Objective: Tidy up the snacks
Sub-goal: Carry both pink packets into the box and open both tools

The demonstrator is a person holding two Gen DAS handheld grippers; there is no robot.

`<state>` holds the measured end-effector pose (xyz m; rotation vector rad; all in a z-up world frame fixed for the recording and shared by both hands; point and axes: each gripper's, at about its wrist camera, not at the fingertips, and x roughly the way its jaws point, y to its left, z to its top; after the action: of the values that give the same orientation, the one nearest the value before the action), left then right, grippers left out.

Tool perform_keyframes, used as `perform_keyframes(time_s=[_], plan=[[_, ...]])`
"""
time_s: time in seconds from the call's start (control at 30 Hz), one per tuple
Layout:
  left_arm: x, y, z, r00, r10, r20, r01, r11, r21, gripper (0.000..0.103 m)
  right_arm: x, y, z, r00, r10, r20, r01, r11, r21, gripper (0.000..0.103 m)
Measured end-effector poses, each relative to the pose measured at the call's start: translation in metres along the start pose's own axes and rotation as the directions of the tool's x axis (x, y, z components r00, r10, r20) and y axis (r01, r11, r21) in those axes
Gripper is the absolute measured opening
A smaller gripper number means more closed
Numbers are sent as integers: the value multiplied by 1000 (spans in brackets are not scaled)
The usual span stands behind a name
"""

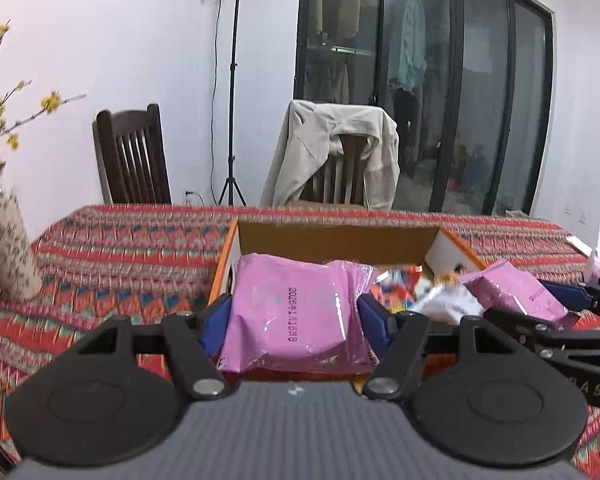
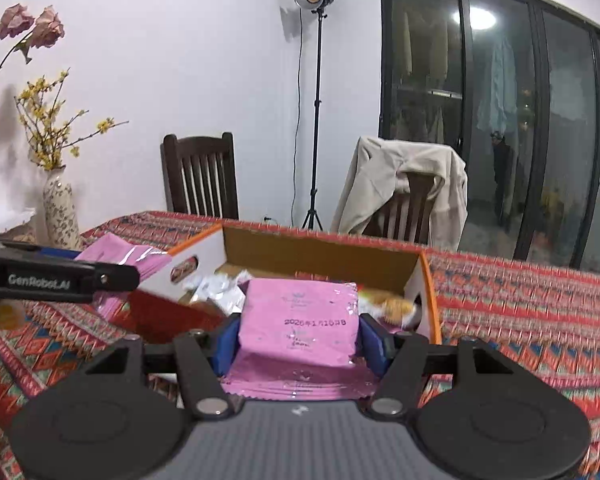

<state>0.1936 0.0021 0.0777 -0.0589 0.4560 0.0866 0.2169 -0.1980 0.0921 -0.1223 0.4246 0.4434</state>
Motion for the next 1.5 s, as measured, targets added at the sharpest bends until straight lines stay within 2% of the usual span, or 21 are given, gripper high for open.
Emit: perform_keyframes(time_s=[0.23,0.4,0.63,0.83,0.93,0.97,1.0,1.03,1.07,1.13,1.17,1.5], plan=[[39,-6,28,999,37,8,-36,999,-25,68,38,-9,30,999,-35,-1,35,999,31,61],[69,-3,36,998,63,4,-63,996,-65,68,71,-16,38,998,-56,12,55,996,77,61],[103,10,24,997,73,-9,-74,991,-112,68,105,-23,23,998,-63,17,61,994,96,61],[113,10,12,998,64,-27,-66,994,-81,68,117,-28,14,998,-56,-12,57,993,101,61],[110,10,10,999,50,-17,-51,995,-86,75,120,-30,10,997,-64,-30,67,993,99,61],[108,11,10,999,43,-10,-44,995,-90,83,121,-30,9,997,-70,-35,73,992,99,61],[105,12,10,999,38,6,-37,995,-93,87,121,-29,9,997,-75,-35,78,992,100,62],[102,12,11,999,37,23,-35,995,-93,90,119,-30,10,996,-79,-33,82,991,101,69],[98,12,11,998,39,42,-35,995,-96,103,117,-31,9,996,-81,-30,83,991,105,75],[92,12,11,996,50,76,-41,993,-109,103,114,-35,10,996,-81,-22,83,989,120,100],[90,12,12,996,51,79,-43,993,-109,103,112,-37,10,997,-82,-17,83,988,129,103],[75,14,20,993,74,87,-61,988,-144,103,98,-42,15,995,-95,-13,96,982,164,103]])
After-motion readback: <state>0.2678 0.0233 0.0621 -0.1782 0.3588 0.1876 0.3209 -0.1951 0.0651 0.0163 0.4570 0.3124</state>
